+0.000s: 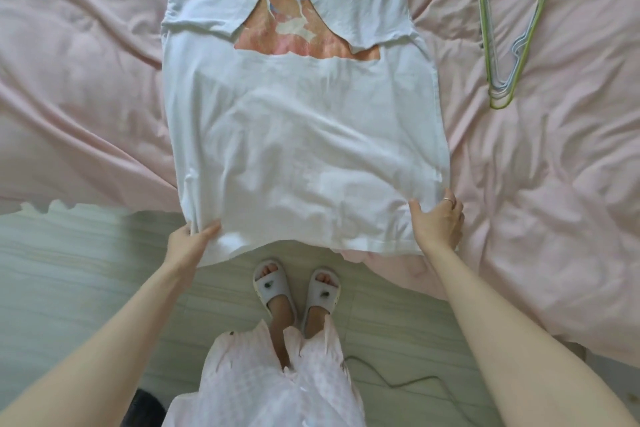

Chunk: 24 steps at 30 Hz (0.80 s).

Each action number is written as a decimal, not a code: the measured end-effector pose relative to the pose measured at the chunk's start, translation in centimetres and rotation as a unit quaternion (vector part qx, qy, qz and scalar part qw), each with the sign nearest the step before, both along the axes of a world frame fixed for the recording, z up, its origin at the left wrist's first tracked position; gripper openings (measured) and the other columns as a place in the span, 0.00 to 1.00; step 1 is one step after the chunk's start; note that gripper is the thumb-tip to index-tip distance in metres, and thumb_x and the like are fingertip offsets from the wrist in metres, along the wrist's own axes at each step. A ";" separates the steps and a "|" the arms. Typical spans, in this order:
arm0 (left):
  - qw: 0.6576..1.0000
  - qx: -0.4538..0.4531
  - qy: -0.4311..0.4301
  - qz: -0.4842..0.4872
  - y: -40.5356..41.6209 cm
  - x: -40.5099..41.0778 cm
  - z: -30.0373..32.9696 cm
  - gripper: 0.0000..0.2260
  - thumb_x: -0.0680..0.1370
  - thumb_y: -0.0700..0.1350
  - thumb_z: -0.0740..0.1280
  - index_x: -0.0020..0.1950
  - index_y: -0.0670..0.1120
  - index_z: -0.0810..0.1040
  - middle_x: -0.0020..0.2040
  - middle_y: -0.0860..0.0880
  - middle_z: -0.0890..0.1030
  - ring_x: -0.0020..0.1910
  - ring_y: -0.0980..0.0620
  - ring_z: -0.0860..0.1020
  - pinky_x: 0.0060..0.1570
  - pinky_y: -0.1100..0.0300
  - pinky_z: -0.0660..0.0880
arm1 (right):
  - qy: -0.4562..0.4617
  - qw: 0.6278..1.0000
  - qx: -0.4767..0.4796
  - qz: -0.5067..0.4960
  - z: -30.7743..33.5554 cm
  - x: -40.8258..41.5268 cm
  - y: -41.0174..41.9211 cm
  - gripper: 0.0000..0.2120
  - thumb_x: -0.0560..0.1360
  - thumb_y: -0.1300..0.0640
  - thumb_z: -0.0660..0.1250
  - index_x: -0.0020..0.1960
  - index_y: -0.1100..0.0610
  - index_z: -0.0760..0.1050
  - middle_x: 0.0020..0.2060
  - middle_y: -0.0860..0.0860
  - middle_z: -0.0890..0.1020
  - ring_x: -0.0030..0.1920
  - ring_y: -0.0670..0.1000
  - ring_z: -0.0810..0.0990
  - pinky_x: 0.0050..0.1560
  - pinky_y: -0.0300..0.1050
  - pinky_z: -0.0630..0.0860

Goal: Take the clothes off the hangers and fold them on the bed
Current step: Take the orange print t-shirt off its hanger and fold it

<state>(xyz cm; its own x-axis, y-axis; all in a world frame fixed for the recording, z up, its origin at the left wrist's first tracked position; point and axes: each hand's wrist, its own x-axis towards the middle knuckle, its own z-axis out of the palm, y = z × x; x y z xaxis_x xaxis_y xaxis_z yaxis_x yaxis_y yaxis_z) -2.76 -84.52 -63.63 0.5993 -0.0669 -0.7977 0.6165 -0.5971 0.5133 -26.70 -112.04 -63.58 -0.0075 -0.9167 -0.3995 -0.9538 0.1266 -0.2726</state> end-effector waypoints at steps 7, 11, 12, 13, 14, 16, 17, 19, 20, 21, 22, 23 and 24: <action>0.977 -0.114 0.001 0.181 1.6 -2.1 1.5 0.09 0.77 0.51 0.66 0.51 0.47 0.76 0.47 0.51 0.80 0.45 0.52 0.79 0.42 0.56 0.76 | -0.013 0.990 0.085 -0.114 -0.2 -3.0 -1.2 0.36 0.73 0.41 0.64 0.71 0.65 0.61 0.69 0.59 0.67 0.68 0.61 0.66 0.66 0.55 0.63; 0.960 -0.137 -0.034 0.242 1.2 -2.8 2.8 0.06 0.80 0.50 0.62 0.48 0.50 0.75 0.44 0.54 0.79 0.41 0.56 0.78 0.32 0.62 0.79 | -0.126 0.963 0.148 -0.184 -0.1 -4.4 -1.7 0.26 0.72 0.51 0.68 0.65 0.64 0.70 0.59 0.58 0.78 0.59 0.60 0.76 0.59 0.51 0.73; 0.959 -0.134 -0.044 0.247 1.1 -3.0 3.1 0.06 0.81 0.49 0.61 0.49 0.49 0.75 0.43 0.53 0.78 0.40 0.56 0.77 0.32 0.62 0.79 | -0.149 0.956 0.154 -0.202 0.1 -4.8 -1.5 0.23 0.72 0.54 0.69 0.63 0.65 0.72 0.58 0.58 0.79 0.58 0.59 0.77 0.59 0.50 0.74; 0.959 -0.126 -0.056 0.249 0.9 -3.3 3.8 0.07 0.81 0.49 0.60 0.52 0.47 0.75 0.42 0.53 0.77 0.40 0.56 0.77 0.33 0.60 0.79 | -0.167 0.949 0.161 -0.214 0.7 -5.2 -1.4 0.22 0.72 0.56 0.69 0.62 0.66 0.73 0.56 0.58 0.79 0.56 0.58 0.77 0.57 0.49 0.74; 0.958 -0.118 -0.068 0.254 0.8 -3.5 4.1 0.10 0.81 0.48 0.60 0.57 0.45 0.74 0.42 0.53 0.77 0.39 0.56 0.76 0.35 0.58 0.78 | -0.180 0.943 0.172 -0.223 0.9 -5.5 -1.2 0.22 0.72 0.56 0.69 0.61 0.66 0.73 0.55 0.58 0.79 0.55 0.58 0.78 0.56 0.49 0.75; 0.951 -0.114 -0.097 0.271 0.3 -3.9 5.5 0.15 0.82 0.47 0.58 0.66 0.42 0.70 0.41 0.52 0.75 0.39 0.56 0.75 0.41 0.56 0.75 | -0.217 0.928 0.178 -0.244 2.2 -6.0 -1.3 0.22 0.72 0.57 0.68 0.63 0.66 0.72 0.57 0.58 0.79 0.54 0.59 0.78 0.57 0.53 0.76; 0.947 -0.117 -0.110 0.277 0.1 -4.0 6.4 0.17 0.82 0.47 0.58 0.67 0.40 0.69 0.41 0.51 0.75 0.38 0.56 0.75 0.43 0.56 0.74 | -0.242 0.917 0.181 -0.262 3.0 -6.1 -1.5 0.21 0.73 0.58 0.68 0.63 0.65 0.72 0.56 0.58 0.79 0.53 0.58 0.79 0.54 0.53 0.78; 0.940 -0.119 -0.130 0.293 -0.2 -3.9 8.4 0.17 0.82 0.46 0.58 0.67 0.38 0.69 0.40 0.51 0.73 0.38 0.56 0.74 0.44 0.54 0.75 | -0.292 0.887 0.187 -0.305 5.2 -6.0 -2.1 0.14 0.75 0.61 0.66 0.59 0.62 0.72 0.48 0.56 0.80 0.43 0.57 0.79 0.36 0.45 0.81; 0.936 -0.116 -0.137 0.303 -0.2 -3.6 9.3 0.16 0.82 0.45 0.59 0.67 0.37 0.69 0.40 0.51 0.73 0.39 0.54 0.75 0.47 0.52 0.76 | -0.309 0.875 0.185 -0.324 6.1 -6.0 -2.4 0.10 0.75 0.62 0.66 0.56 0.60 0.72 0.43 0.55 0.78 0.38 0.55 0.77 0.25 0.40 0.78; 0.931 -0.119 -0.141 0.314 -0.2 -3.2 10.3 0.15 0.81 0.44 0.60 0.66 0.38 0.70 0.40 0.51 0.73 0.42 0.52 0.76 0.50 0.51 0.77 | -0.321 0.865 0.179 -0.340 7.0 -5.9 -2.8 0.08 0.76 0.63 0.65 0.55 0.59 0.72 0.39 0.54 0.76 0.34 0.53 0.75 0.19 0.37 0.74; 0.929 -0.122 -0.141 0.320 -0.2 -2.9 11.1 0.14 0.81 0.43 0.62 0.64 0.38 0.71 0.40 0.51 0.74 0.46 0.50 0.76 0.54 0.49 0.76 | -0.332 0.857 0.176 -0.352 7.9 -5.8 -3.1 0.08 0.75 0.63 0.66 0.54 0.59 0.71 0.38 0.53 0.75 0.33 0.51 0.74 0.17 0.35 0.72; 0.924 -0.133 -0.144 0.327 -0.2 -2.4 12.0 0.14 0.80 0.42 0.63 0.63 0.38 0.71 0.41 0.50 0.74 0.49 0.49 0.76 0.56 0.48 0.75 | -0.345 0.848 0.172 -0.364 8.9 -5.7 -3.6 0.08 0.75 0.63 0.66 0.54 0.59 0.71 0.38 0.54 0.75 0.33 0.50 0.73 0.17 0.35 0.72; 0.921 -0.137 -0.146 0.335 -0.2 -2.0 12.6 0.15 0.80 0.42 0.63 0.64 0.37 0.71 0.41 0.50 0.74 0.50 0.48 0.75 0.56 0.47 0.75 | -0.353 0.838 0.172 -0.379 9.5 -5.6 -4.0 0.09 0.75 0.63 0.66 0.54 0.60 0.71 0.38 0.54 0.75 0.33 0.50 0.73 0.17 0.36 0.72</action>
<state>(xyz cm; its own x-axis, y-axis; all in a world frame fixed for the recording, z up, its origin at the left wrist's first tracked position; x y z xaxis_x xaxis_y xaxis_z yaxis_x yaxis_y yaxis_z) -4.73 -84.76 -51.05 0.7647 0.2215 -0.6051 0.6121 0.0435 0.7896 -32.30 -116.05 -54.05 -0.1861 -0.5849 -0.7895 -0.1804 0.8102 -0.5577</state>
